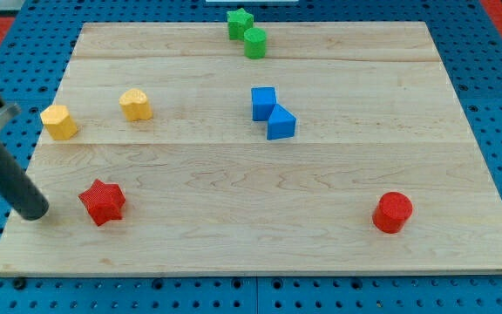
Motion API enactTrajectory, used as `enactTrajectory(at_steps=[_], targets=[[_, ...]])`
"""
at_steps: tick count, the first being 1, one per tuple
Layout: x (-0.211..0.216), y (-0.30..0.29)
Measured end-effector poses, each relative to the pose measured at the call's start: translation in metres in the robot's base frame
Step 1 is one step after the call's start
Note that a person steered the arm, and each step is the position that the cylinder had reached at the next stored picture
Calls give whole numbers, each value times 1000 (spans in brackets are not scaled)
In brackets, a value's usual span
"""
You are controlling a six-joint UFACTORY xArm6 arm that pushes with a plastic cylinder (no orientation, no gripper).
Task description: Move the red star diagonally to the blue blocks
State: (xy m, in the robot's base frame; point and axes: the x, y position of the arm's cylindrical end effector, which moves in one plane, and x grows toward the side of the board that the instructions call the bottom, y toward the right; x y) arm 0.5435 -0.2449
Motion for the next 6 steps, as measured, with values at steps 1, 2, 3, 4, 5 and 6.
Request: enactTrajectory(at_steps=[1, 2, 3, 4, 5, 6], targets=[[-1, 75], [-1, 160], [-6, 193], [-22, 120], [-41, 107], [-57, 94]])
